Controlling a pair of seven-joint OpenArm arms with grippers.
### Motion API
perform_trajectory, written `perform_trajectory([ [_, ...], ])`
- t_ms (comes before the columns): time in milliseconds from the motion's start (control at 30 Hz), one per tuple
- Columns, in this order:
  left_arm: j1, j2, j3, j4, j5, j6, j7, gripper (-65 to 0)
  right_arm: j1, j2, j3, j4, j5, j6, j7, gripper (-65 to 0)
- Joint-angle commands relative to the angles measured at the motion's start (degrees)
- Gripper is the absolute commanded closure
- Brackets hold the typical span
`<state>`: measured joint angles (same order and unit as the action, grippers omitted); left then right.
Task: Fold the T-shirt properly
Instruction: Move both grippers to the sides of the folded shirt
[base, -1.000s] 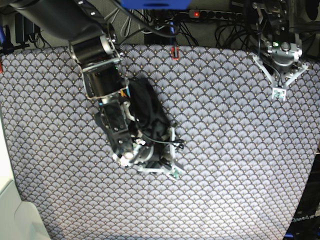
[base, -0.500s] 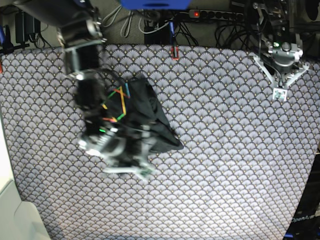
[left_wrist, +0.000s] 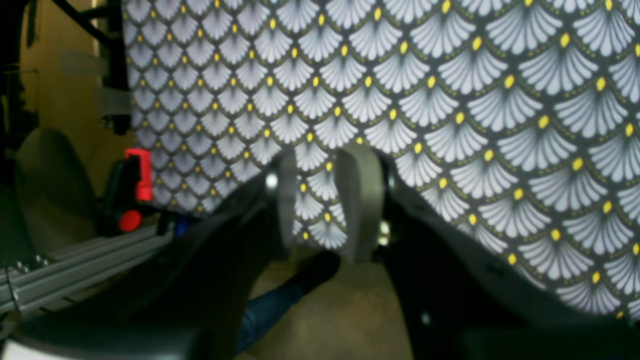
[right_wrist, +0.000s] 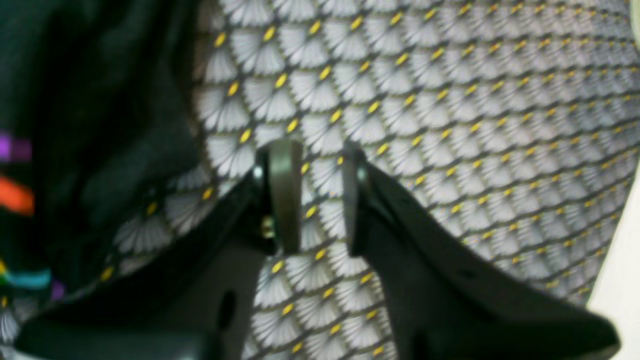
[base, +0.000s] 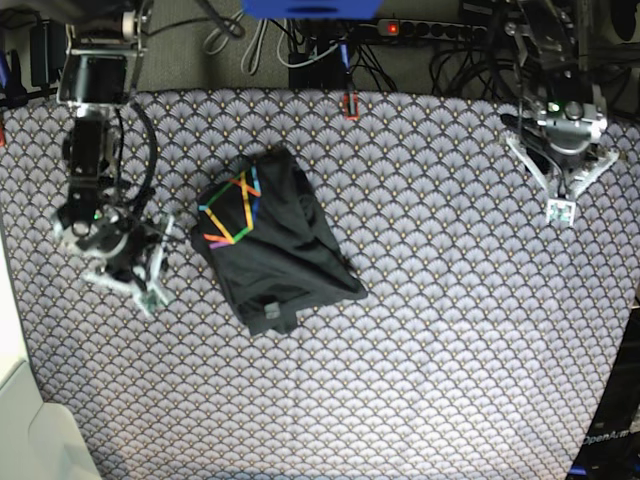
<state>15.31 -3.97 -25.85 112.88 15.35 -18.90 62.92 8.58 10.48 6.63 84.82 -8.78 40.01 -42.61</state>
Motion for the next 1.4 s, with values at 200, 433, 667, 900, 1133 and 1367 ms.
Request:
perform_trajectory([
  [200, -0.76, -0.82, -0.13, 0.92, 0.34, 0.21, -0.81, -17.6, -3.35, -2.08, 0.09, 0.94, 0.47, -0.01, 0.72, -10.8],
  [433, -0.59, -0.82, -0.13, 1.01, 0.34, 0.21, -0.81, -17.6, -8.45, -5.51, -0.08, 1.29, 0.56, -0.01, 0.63, -10.4],
  [667, -0.41, -0.82, -0.22, 1.10, 0.34, 0.21, -0.81, -17.6, -12.05, -8.24, -0.17, 1.65, 0.56, -0.01, 0.72, -10.4],
  [900, -0.32, -0.82, -0.31, 1.10, 0.34, 0.21, -0.81, -17.6, -17.59, -10.61, -6.24, 11.76, 0.56, -0.01, 0.37, -10.4],
  [1133, -0.06, -0.91, -0.48, 1.19, 0.34, 0.21, -0.81, -17.6, -21.28, -10.61, -12.57, 15.10, 0.56, -0.01, 0.37, -10.4],
  [1367, 1.00, -0.91, -0.48, 1.19, 0.34, 0.21, -0.81, -17.6, -20.84, -8.94, -6.15, 15.10, 0.47, -0.01, 0.28, -10.4],
])
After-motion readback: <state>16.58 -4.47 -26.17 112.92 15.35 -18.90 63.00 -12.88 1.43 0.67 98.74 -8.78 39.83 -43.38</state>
